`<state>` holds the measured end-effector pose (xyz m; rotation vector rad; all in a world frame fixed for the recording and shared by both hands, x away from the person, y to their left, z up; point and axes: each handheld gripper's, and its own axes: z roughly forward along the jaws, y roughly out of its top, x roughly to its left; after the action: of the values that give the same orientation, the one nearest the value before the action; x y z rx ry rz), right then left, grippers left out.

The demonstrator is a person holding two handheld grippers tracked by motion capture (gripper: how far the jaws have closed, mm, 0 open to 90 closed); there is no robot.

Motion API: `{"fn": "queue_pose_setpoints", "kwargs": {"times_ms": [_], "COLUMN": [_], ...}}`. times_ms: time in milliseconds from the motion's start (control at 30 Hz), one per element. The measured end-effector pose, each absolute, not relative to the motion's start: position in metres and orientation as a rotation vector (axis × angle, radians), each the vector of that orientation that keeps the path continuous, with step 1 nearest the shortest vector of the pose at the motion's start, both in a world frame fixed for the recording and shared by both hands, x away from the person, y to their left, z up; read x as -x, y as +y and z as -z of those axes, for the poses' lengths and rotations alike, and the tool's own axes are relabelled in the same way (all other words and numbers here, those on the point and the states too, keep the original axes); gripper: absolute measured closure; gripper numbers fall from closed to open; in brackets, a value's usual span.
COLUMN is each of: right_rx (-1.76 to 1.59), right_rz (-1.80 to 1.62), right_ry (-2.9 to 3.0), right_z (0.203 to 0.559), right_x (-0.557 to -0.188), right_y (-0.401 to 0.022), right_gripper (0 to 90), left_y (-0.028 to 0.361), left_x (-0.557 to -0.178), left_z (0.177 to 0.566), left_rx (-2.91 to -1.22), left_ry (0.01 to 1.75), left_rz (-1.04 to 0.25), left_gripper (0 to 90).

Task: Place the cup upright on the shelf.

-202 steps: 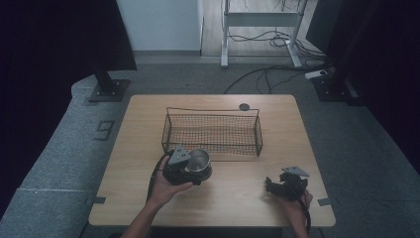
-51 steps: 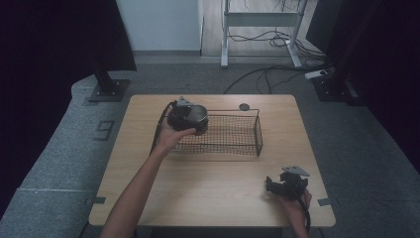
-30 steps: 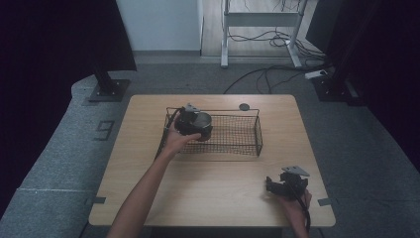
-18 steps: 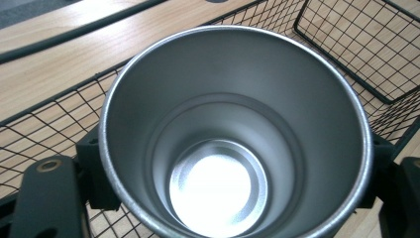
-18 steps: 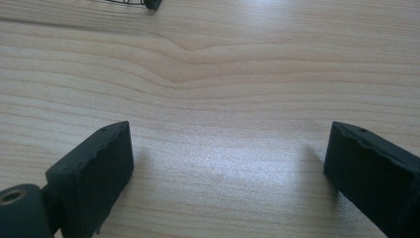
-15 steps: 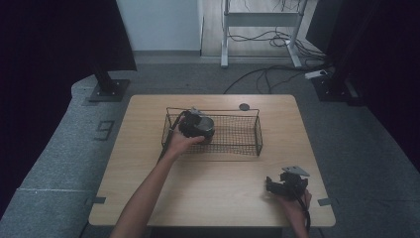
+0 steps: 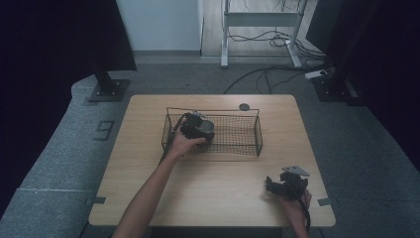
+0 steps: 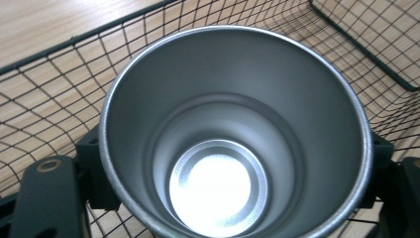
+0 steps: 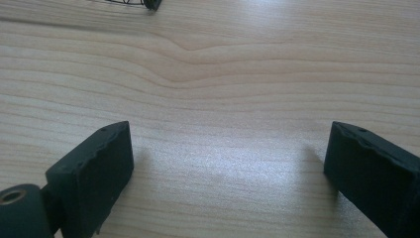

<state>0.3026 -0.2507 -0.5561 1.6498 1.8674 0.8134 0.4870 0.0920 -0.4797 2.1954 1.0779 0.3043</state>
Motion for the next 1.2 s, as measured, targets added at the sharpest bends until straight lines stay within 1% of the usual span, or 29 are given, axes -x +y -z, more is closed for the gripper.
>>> {"fn": "queue_pose_setpoints", "kwargs": {"times_ms": [567, 933, 1033, 1067, 1200], "right_rx": [-1.650, -1.650, -1.650, -1.650, -1.650], "right_rz": [-0.813, -0.813, -0.813, -0.813, -0.814], "right_ry": [1.867, 1.867, 1.867, 1.867, 1.867], "right_z": [0.5561, 0.5561, 0.5561, 0.5561, 0.5561], "right_x": [-0.3026, -0.3026, -0.3026, -0.3026, -0.3026], "right_y": [-0.2507, -0.2507, -0.2507, -0.2507, -0.2506], "right_gripper": [4.9, 5.0, 5.0, 5.0, 5.0], "left_y": [0.0908, 0.0904, 0.0905, 0.0908, 0.0912], "left_x": [-0.4907, -0.4918, -0.4915, -0.4912, -0.4904], "left_z": [0.4874, 0.4874, 0.4870, 0.4862, 0.4853], "left_rx": [-2.243, -2.256, -2.256, -2.258, -2.255], "left_ry": [1.102, 1.114, 1.118, 1.117, 1.122], "left_rz": [-0.268, -0.267, -0.270, -0.269, -0.281], "left_gripper": [18.5, 18.0, 17.0, 15.0, 14.3]}}
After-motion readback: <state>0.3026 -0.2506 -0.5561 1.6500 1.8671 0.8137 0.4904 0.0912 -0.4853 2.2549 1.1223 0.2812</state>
